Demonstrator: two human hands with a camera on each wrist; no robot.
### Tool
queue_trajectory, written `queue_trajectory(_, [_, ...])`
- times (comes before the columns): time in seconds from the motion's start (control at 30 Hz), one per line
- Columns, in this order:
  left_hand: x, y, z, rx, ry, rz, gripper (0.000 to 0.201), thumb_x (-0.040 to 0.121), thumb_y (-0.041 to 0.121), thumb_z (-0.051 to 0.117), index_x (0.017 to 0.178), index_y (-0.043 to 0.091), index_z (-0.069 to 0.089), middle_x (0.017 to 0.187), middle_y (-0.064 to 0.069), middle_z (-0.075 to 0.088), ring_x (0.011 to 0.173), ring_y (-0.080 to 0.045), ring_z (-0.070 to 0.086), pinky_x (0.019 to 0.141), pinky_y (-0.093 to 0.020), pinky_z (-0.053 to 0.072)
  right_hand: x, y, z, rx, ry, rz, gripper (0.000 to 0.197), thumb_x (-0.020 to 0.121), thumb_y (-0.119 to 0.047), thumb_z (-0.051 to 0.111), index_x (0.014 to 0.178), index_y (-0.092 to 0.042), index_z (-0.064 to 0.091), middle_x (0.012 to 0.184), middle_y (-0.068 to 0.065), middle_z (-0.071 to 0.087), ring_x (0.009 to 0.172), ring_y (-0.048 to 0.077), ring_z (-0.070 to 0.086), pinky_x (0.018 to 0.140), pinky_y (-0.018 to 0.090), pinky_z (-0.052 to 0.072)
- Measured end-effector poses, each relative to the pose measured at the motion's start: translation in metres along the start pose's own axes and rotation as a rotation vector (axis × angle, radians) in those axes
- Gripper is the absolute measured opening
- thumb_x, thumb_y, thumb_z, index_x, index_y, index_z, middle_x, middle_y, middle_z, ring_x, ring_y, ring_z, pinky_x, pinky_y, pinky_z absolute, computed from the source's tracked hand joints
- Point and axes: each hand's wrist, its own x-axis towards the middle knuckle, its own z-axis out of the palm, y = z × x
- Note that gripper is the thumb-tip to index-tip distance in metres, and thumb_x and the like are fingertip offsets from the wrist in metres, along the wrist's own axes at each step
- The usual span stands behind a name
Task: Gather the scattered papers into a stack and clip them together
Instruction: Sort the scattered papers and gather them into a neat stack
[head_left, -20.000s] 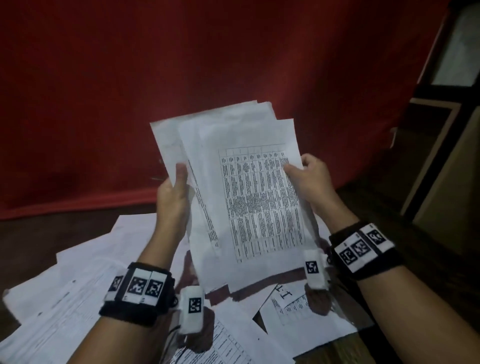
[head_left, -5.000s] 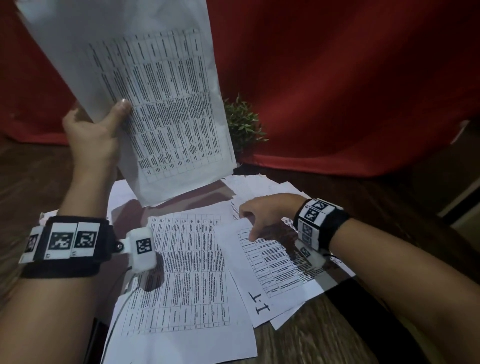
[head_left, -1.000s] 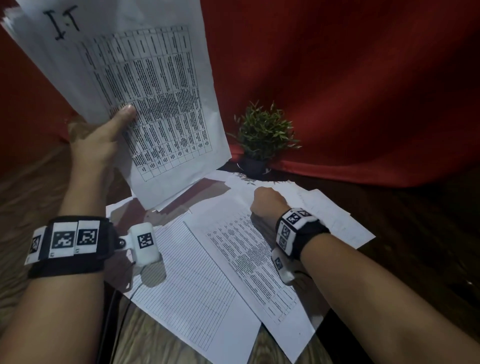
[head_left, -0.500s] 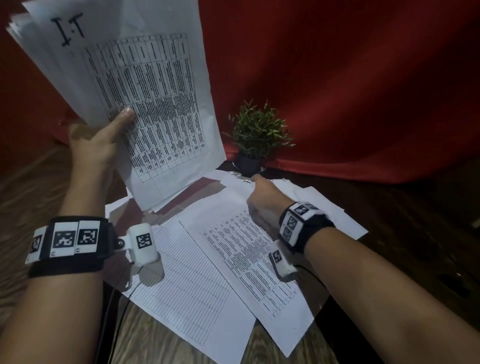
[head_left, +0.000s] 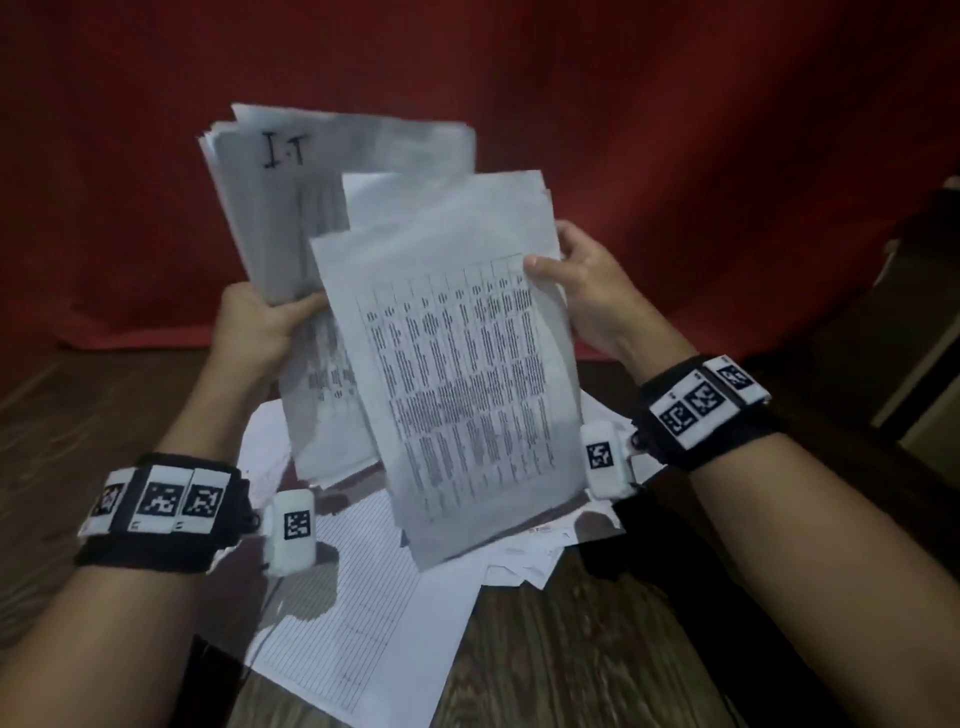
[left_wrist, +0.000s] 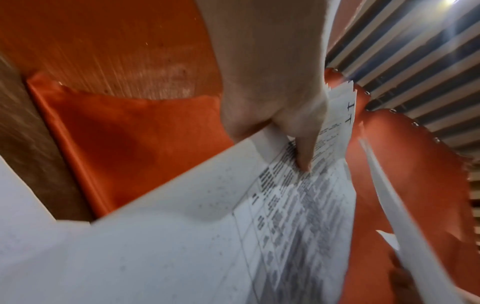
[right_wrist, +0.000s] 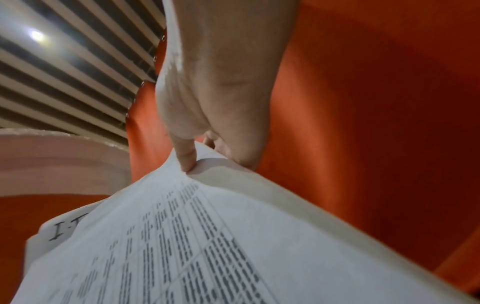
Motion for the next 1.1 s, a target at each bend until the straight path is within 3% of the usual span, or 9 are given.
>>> queue_trajectory(0.17, [-0.02,0.013,0.054,-0.08,-0.199,-0.124,0.027,0.074,0.022,0.08,0.094,0.004,0.081,0.098,-0.015,0.081,0.094,-0.036,0.078,0.09,-0.052,0.062,-0.004,0.002,-0.002,0.074,0.354,-0.159,0.049,0.091,0.01,0.066,0.131,-0.012,0.049,0.113,0.011,0.071,0.092,0.02,0.071,0.078,0.032,0.061])
queue_trajectory(0.27, [-0.027,0.026,0.083,-0.117,-0.302,-0.164,0.022,0.08,0.018,0.073,0.096,0.006,0.081,0.096,-0.016,0.081,0.086,-0.029,0.078,0.083,-0.045,0.064,-0.007,0.011,-0.013,-0.014,0.574,-0.172,0.038,0.087,-0.004,0.072,0.122,-0.013,0.061,0.106,0.007,0.074,0.089,0.016,0.07,0.08,0.036,0.06])
queue_trajectory(0.4, [-0.025,0.034,0.107,-0.016,-0.392,-0.15,0.02,0.098,0.005,0.062,0.089,0.012,0.079,0.084,-0.006,0.079,0.076,-0.019,0.077,0.077,-0.039,0.061,-0.011,0.021,-0.023,-0.029,0.583,-0.09,0.028,0.087,-0.011,0.072,0.104,-0.024,0.055,0.108,0.014,0.073,0.087,0.021,0.068,0.082,0.046,0.059])
queue_trajectory(0.5, [-0.026,0.038,0.118,-0.087,-0.315,-0.211,0.028,0.099,0.037,0.068,0.092,0.015,0.083,0.096,-0.011,0.081,0.103,-0.037,0.077,0.09,-0.047,0.062,-0.016,0.027,-0.029,-0.072,0.605,-0.115,0.028,0.092,-0.003,0.066,0.107,-0.021,0.05,0.104,0.011,0.073,0.084,0.019,0.068,0.074,0.035,0.056])
queue_trajectory(0.6, [-0.033,0.04,0.126,-0.337,-0.203,-0.119,0.068,0.087,0.078,0.059,0.123,0.022,0.075,0.12,-0.005,0.078,0.114,-0.024,0.075,0.096,-0.04,0.06,-0.022,0.031,-0.03,-0.128,0.627,-0.173,0.032,0.092,-0.003,0.065,0.109,-0.026,0.05,0.108,0.01,0.073,0.093,0.023,0.072,0.081,0.039,0.059])
queue_trajectory(0.7, [-0.04,0.034,0.129,-0.081,-0.165,0.213,0.038,0.095,0.044,0.074,0.124,0.025,0.061,0.117,0.002,0.074,0.105,-0.011,0.073,0.089,-0.031,0.061,-0.028,0.034,-0.027,-0.211,0.635,-0.251,0.036,0.089,-0.006,0.067,0.106,-0.033,0.05,0.112,0.012,0.071,0.098,0.022,0.071,0.088,0.047,0.058])
queue_trajectory(0.77, [-0.042,0.03,0.131,-0.042,-0.118,0.295,0.026,0.1,0.019,0.071,0.123,0.023,0.059,0.11,0.007,0.072,0.097,-0.002,0.071,0.083,-0.027,0.059,-0.033,0.031,-0.026,-0.213,0.636,-0.292,0.037,0.088,-0.006,0.07,0.109,-0.029,0.049,0.112,0.006,0.066,0.095,0.014,0.065,0.088,0.04,0.056])
queue_trajectory(0.93, [-0.044,0.022,0.121,-0.234,-0.206,0.133,0.027,0.09,0.021,0.08,0.114,0.022,0.069,0.107,0.0,0.08,0.1,-0.015,0.077,0.086,-0.032,0.063,-0.053,0.036,-0.037,-0.203,0.661,-0.338,0.032,0.092,-0.011,0.074,0.108,-0.011,0.046,0.092,-0.008,0.054,0.069,-0.012,0.053,0.065,0.014,0.048])
queue_trajectory(1.1, [-0.044,0.018,0.128,-0.128,-0.236,0.024,0.009,0.092,0.018,0.08,0.086,0.02,0.074,0.082,0.008,0.08,0.079,-0.006,0.076,0.082,-0.033,0.057,-0.058,0.033,-0.035,-0.01,0.568,-0.261,0.029,0.091,-0.017,0.078,0.087,-0.016,0.049,0.082,0.005,0.058,0.075,0.018,0.055,0.068,0.038,0.048])
